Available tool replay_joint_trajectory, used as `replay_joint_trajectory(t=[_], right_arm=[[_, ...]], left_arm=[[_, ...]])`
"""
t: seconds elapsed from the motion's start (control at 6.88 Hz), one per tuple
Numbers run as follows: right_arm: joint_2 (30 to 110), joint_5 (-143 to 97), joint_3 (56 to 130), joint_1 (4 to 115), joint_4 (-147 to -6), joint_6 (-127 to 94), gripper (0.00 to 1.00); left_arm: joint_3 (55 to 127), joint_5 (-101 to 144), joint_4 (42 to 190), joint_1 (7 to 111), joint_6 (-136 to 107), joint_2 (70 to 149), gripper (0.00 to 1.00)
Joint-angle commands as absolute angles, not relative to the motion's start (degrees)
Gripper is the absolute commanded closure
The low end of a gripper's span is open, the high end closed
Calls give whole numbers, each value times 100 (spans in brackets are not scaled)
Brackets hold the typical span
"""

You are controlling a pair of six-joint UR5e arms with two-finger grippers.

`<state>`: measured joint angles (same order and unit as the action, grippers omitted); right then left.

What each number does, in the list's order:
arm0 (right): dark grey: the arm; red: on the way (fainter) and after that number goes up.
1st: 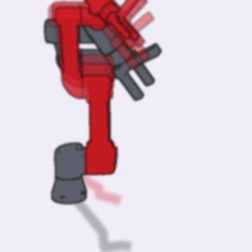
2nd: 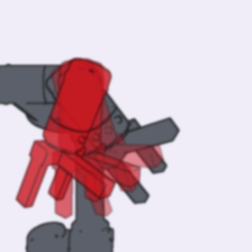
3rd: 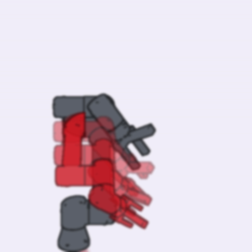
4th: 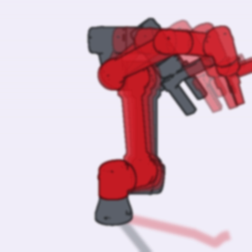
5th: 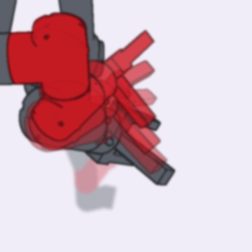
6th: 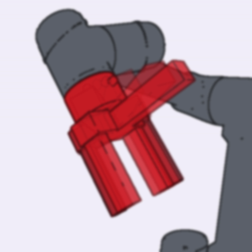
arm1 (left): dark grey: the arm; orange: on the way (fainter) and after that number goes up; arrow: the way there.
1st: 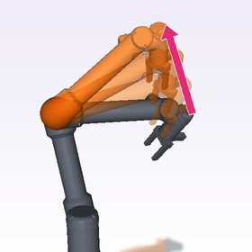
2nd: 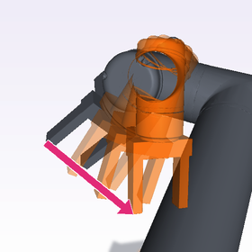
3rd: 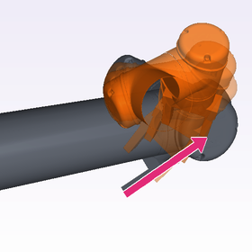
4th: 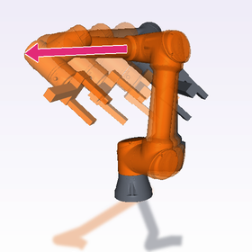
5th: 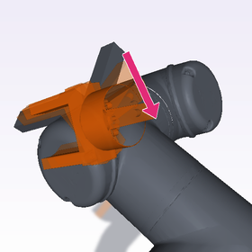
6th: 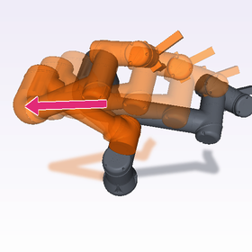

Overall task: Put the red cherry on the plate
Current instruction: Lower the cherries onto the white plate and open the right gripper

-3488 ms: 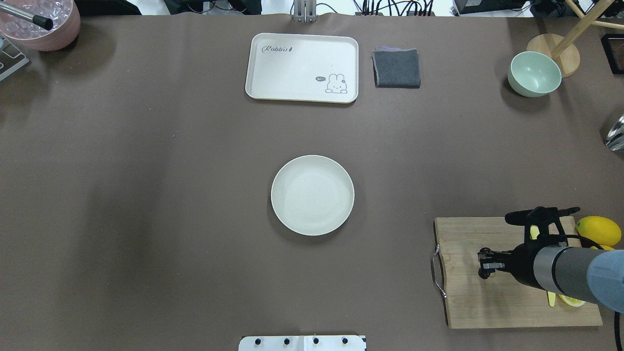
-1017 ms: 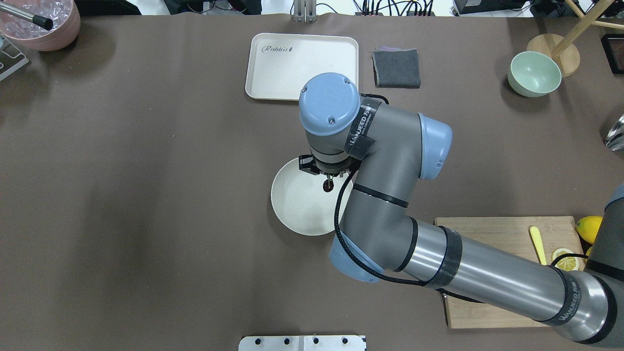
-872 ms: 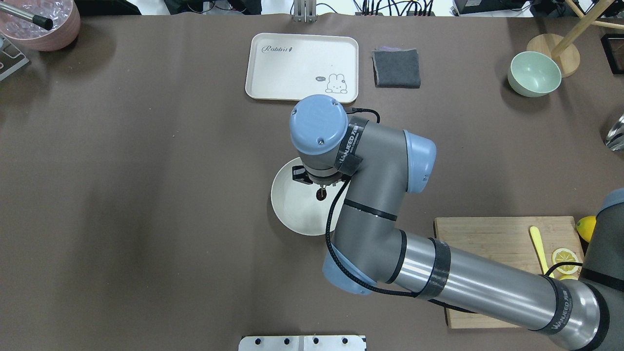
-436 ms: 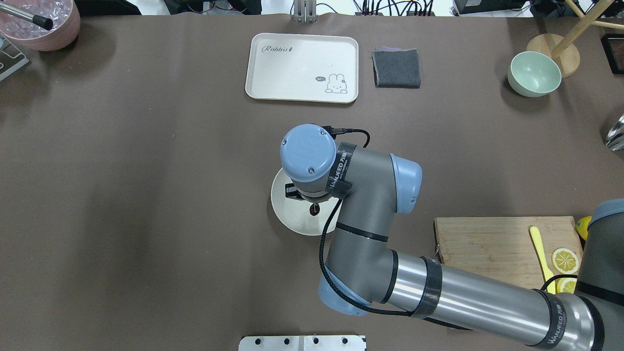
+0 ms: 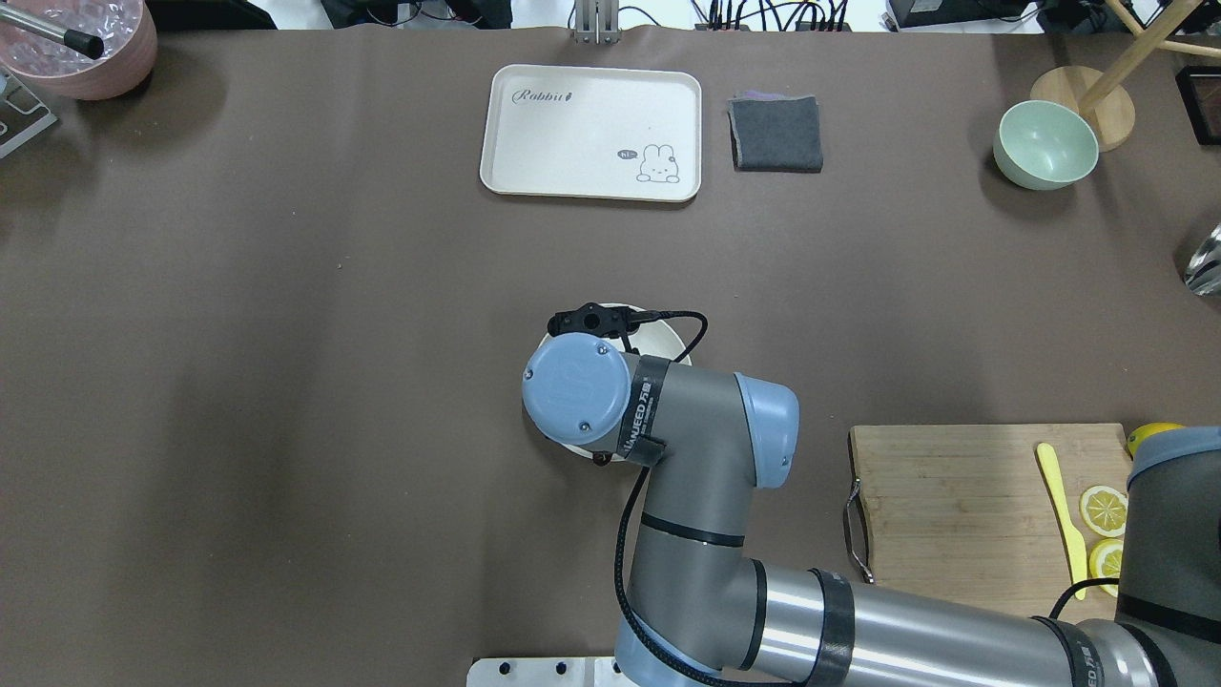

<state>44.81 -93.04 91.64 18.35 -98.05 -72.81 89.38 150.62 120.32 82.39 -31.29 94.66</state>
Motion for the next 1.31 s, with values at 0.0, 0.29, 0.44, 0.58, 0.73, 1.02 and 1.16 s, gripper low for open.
replay_joint_trajectory(t=[0.0,0.29,0.44,0.58,0.73,1.02,1.16], right_arm=[[4665,-9167,9114,1723,-9547,-7321,100],[4737,-9123,9044,1810,-9361,-7278,100],[4703,-9140,9044,1958,-9352,-7260,100],[4589,-9210,9044,2125,-9360,-7260,100],[4457,-9550,9044,2336,-9386,-7268,77],[4280,-9887,9044,2627,-9431,-7260,78],[4280,-9888,9009,2758,-9439,-7173,77]], left_arm=[[8947,15082,12032,8244,-3129,9422,1],[8947,15082,12041,8244,-3129,9387,1],[8956,15082,12041,8244,-3129,9387,1],[8965,15082,12050,8244,-3129,9378,1],[8956,15082,12041,8244,-3129,9387,1],[8921,15073,12032,8218,-3129,9395,1],[8912,15073,12032,8218,-3138,9396,1]])
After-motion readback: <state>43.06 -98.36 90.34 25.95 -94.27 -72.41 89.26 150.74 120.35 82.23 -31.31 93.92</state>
